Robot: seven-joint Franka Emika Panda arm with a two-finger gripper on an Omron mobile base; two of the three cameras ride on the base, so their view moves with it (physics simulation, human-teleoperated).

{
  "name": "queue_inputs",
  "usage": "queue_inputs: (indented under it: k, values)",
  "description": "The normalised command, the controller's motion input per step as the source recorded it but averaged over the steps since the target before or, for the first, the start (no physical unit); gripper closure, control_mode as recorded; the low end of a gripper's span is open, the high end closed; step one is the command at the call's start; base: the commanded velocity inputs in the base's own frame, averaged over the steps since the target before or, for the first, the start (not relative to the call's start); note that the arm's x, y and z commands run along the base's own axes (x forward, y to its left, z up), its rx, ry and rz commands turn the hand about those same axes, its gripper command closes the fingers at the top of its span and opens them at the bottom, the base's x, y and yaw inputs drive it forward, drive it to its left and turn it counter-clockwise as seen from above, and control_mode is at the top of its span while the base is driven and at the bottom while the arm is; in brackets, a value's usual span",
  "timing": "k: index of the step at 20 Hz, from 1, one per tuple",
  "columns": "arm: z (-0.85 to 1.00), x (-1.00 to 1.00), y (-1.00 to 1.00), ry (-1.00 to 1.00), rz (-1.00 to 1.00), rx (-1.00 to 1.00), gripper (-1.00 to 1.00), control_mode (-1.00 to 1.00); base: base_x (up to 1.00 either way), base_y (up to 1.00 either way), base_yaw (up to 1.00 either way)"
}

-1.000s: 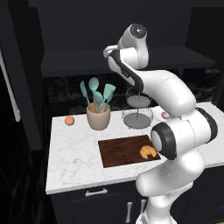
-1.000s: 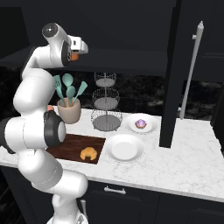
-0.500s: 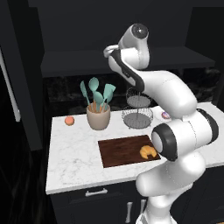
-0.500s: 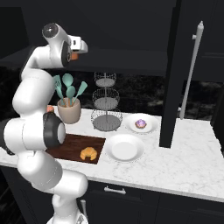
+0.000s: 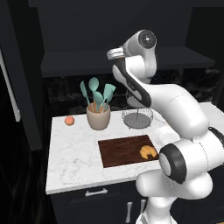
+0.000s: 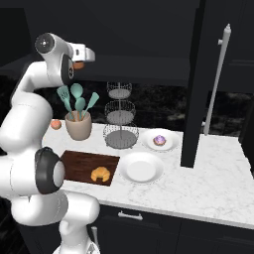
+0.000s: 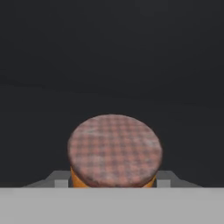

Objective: From the different types of pastries on the counter, select a croissant and place it on the cutting board. Then retrieve a jar of jam from the cabinet and place it alongside the croissant on the cutting board.

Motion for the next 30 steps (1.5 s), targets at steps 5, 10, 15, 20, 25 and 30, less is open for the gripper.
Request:
queue_inputs:
  k: [5, 10, 15, 20, 25, 30]
  values:
    - [0.05, -0.80, -0.08, -0.01, -0.08, 0.07, 1.00, -1.00, 0.00, 0.00, 0.00]
    - [0.05, -0.90, 0.00, 0.00, 0.00, 0.05, 1.00, -1.00, 0.00, 0.00, 0.00]
    - [0.00, -1.00, 0.00, 0.00, -0.02, 0.05, 1.00, -1.00, 0.00, 0.00, 0.00]
    - [0.00, -1.00, 0.00, 0.00, -0.07, 0.06, 1.00, -1.00, 0.00, 0.00, 0.00]
    - [0.00, -1.00, -0.02, 0.00, -0.05, 0.13, 1.00, -1.00, 0.00, 0.00, 0.00]
    - [0.00, -1.00, -0.08, 0.09, -0.03, 0.17, 1.00, -1.00, 0.00, 0.00, 0.00]
